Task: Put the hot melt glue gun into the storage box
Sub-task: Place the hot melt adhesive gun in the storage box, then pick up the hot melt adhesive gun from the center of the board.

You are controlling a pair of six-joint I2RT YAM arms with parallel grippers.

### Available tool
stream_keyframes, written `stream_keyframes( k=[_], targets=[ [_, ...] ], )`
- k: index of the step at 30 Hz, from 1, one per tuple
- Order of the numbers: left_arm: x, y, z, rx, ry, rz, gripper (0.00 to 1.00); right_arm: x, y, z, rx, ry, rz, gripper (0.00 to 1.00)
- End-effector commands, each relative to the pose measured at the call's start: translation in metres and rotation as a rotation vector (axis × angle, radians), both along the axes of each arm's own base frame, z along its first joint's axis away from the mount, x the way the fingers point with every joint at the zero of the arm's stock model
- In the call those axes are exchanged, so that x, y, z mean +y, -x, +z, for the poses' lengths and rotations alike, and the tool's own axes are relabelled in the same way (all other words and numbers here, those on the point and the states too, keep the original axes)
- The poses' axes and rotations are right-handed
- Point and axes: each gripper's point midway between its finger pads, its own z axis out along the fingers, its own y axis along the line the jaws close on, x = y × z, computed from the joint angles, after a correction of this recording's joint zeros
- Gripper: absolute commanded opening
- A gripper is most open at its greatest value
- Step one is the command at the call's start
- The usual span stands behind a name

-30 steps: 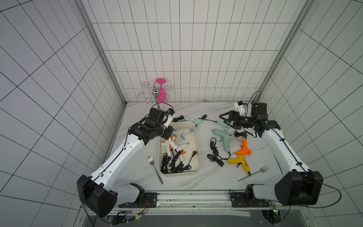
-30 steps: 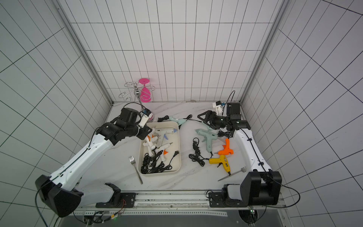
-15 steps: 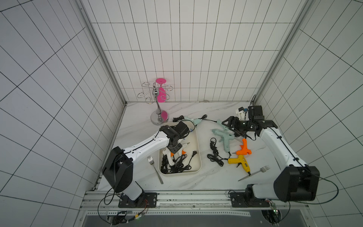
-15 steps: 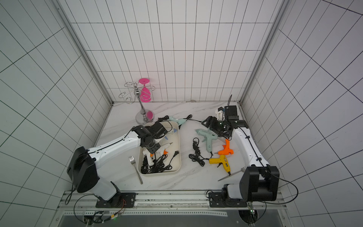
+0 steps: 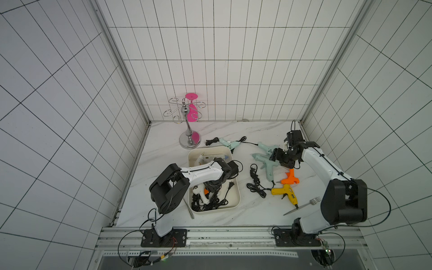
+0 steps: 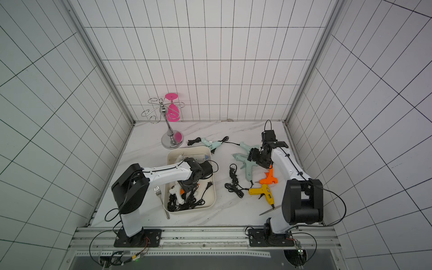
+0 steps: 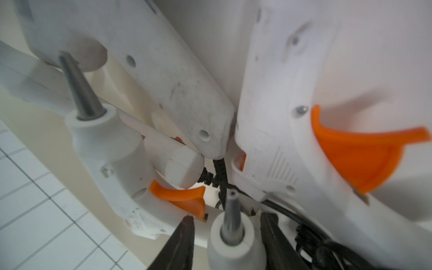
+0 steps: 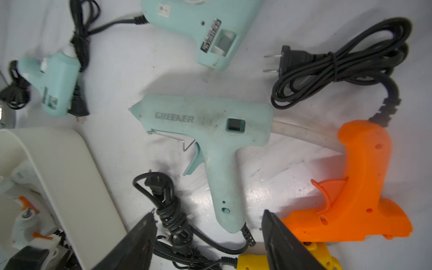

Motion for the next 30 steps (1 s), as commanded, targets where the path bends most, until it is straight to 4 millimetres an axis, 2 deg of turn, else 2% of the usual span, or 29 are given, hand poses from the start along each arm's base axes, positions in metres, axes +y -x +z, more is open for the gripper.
stream_keyframes(
  k=[1, 6, 10, 13, 16, 20, 22, 26, 30],
  targets=[
    [-0.002, -0.015, 0.039, -0.139, 0.046, 0.056, 0.60, -0.006, 0.013, -0.008, 0.033, 0.144, 0.053, 0.74],
    [-0.001, -0.026, 0.071, -0.237, 0.071, 0.059, 0.65, -0.005, 0.022, -0.031, 0.094, 0.156, 0.062, 0.74],
    [-0.004, -0.024, 0.082, -0.243, 0.112, 0.070, 0.65, -0.004, 0.025, -0.042, 0.116, 0.176, 0.082, 0.73],
    [-0.020, -0.012, 0.087, -0.200, 0.230, 0.091, 0.61, -0.003, 0.027, -0.049, 0.139, 0.179, 0.086, 0.73],
    [-0.049, 0.012, 0.087, -0.118, 0.394, 0.092, 0.51, -0.001, 0.030, -0.054, 0.159, 0.174, 0.091, 0.71],
    [-0.074, 0.044, 0.074, -0.022, 0.563, 0.122, 0.24, 0.000, 0.031, -0.056, 0.162, 0.182, 0.098, 0.70],
    [-0.076, 0.057, 0.064, 0.024, 0.625, 0.157, 0.16, -0.001, 0.031, -0.057, 0.162, 0.191, 0.100, 0.69],
    [-0.074, 0.077, 0.043, 0.105, 0.673, 0.195, 0.08, -0.002, 0.033, -0.059, 0.176, 0.207, 0.109, 0.69],
    [-0.074, 0.081, 0.020, 0.132, 0.661, 0.202, 0.07, -0.007, 0.034, -0.061, 0.184, 0.257, 0.115, 0.68]
  ],
)
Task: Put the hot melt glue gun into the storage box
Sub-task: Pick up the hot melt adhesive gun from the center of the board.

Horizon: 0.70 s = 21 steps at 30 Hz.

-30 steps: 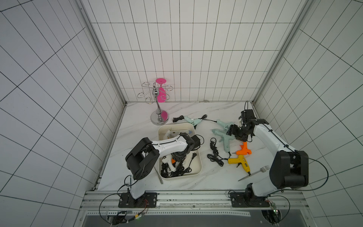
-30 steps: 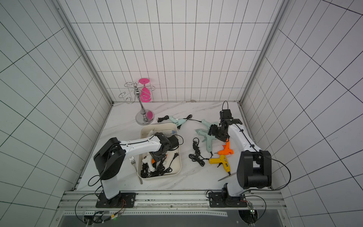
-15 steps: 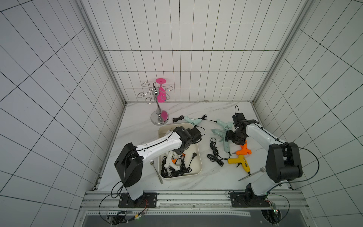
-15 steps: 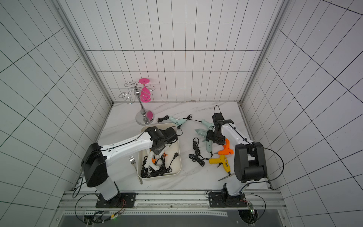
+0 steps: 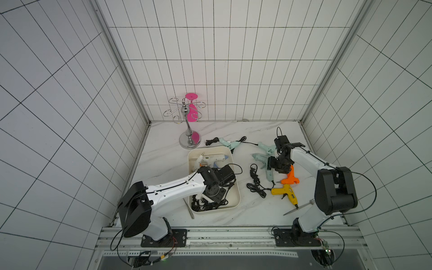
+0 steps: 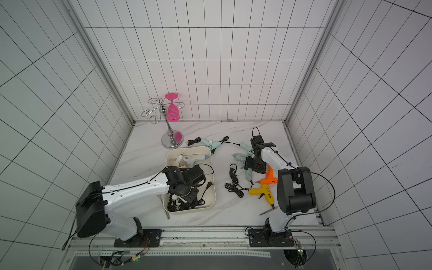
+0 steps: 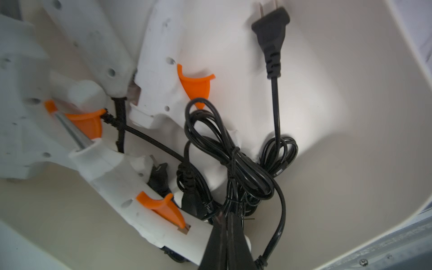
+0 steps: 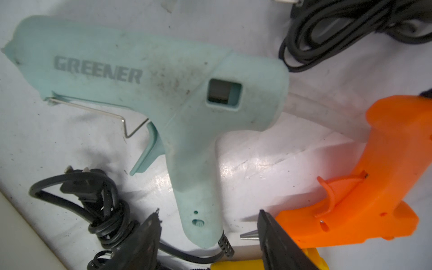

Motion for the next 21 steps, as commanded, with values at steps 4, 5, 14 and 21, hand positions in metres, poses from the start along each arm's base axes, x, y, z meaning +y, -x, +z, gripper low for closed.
stream_keyframes(
  k=[4, 5, 14, 21],
  targets=[
    [-0.022, 0.001, -0.035, 0.067, 0.052, 0.036, 0.06, -0.009, 0.018, -0.016, 0.081, 0.075, 0.018, 0.67],
    [-0.019, 0.002, -0.043, 0.074, 0.037, 0.047, 0.06, -0.008, 0.019, -0.017, 0.086, 0.076, 0.019, 0.67],
    [0.001, -0.001, -0.040, 0.041, -0.030, 0.084, 0.08, 0.007, 0.016, -0.025, 0.076, 0.068, 0.069, 0.66],
    [-0.012, -0.033, 0.062, -0.187, 0.117, 0.074, 0.48, 0.007, 0.015, -0.036, 0.096, 0.104, 0.080, 0.67]
  ],
)
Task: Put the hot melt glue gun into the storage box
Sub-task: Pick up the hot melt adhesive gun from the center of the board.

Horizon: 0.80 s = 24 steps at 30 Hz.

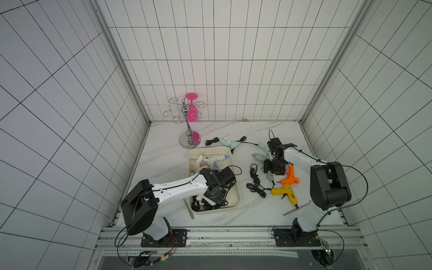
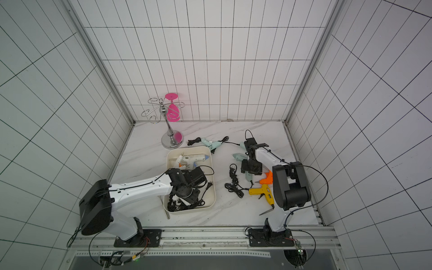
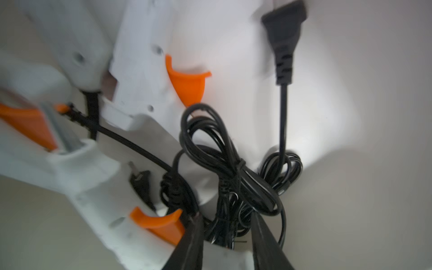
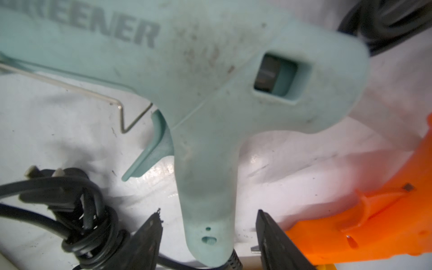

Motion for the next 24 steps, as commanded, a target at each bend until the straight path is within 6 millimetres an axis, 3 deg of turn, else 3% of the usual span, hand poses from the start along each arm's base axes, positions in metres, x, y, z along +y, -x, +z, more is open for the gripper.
stream_keyframes(
  k=[1, 6, 10, 15, 20, 24],
  targets=[
    [-0.003, -0.025, 0.066, -0.177, 0.080, 0.008, 0.51, -0.006, 0.008, -0.016, 0.047, 0.048, 0.010, 0.67],
    [-0.001, -0.055, 0.130, -0.346, 0.171, 0.038, 0.58, -0.010, 0.009, -0.029, 0.068, 0.075, 0.007, 0.63],
    [0.007, -0.079, 0.164, -0.466, 0.267, 0.078, 0.64, -0.009, 0.004, -0.036, 0.072, 0.087, 0.014, 0.58],
    [0.005, -0.101, 0.204, -0.581, 0.448, 0.094, 0.75, -0.008, 0.001, -0.037, 0.072, 0.086, 0.013, 0.38],
    [-0.002, -0.108, 0.218, -0.634, 0.521, 0.055, 0.78, 0.002, -0.007, -0.005, -0.012, -0.027, -0.031, 0.17],
    [-0.007, -0.113, 0.232, -0.708, 0.623, 0.036, 0.79, 0.013, -0.019, 0.048, -0.114, -0.220, -0.073, 0.12]
  ],
)
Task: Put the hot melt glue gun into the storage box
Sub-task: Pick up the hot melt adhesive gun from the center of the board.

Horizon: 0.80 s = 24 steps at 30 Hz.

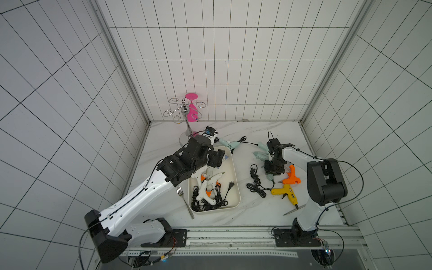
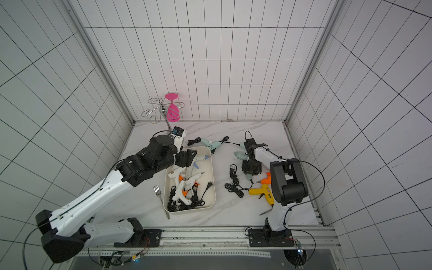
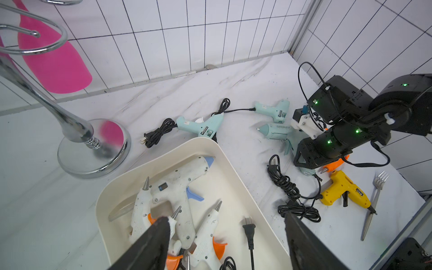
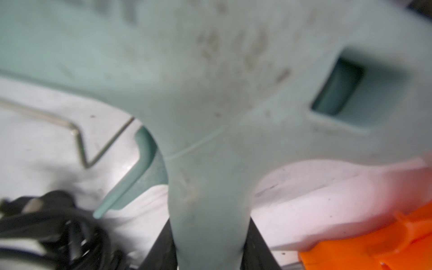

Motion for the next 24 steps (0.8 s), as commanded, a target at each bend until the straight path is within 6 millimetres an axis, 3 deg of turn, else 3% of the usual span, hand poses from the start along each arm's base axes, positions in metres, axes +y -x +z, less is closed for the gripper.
stream_keyframes(
  k=[1, 7, 15, 20, 24],
  targets=[
    [-0.010, -0.005, 0.031, -0.137, 0.120, -0.060, 0.79, 0.016, -0.013, 0.061, -0.134, -0.202, -0.029, 0.12],
    [-0.013, -0.018, 0.057, -0.260, 0.252, -0.114, 0.84, 0.058, -0.010, 0.149, -0.223, -0.548, 0.038, 0.12],
    [-0.055, -0.034, 0.058, -0.296, 0.314, -0.300, 0.85, 0.103, 0.016, 0.239, -0.251, -0.911, 0.212, 0.12],
    [-0.076, -0.037, 0.064, -0.362, 0.393, -0.395, 0.85, 0.125, 0.038, 0.273, -0.243, -1.092, 0.335, 0.11],
    [-0.090, -0.045, 0.063, -0.365, 0.404, -0.434, 0.86, 0.145, 0.060, 0.283, -0.214, -1.171, 0.439, 0.12]
  ],
)
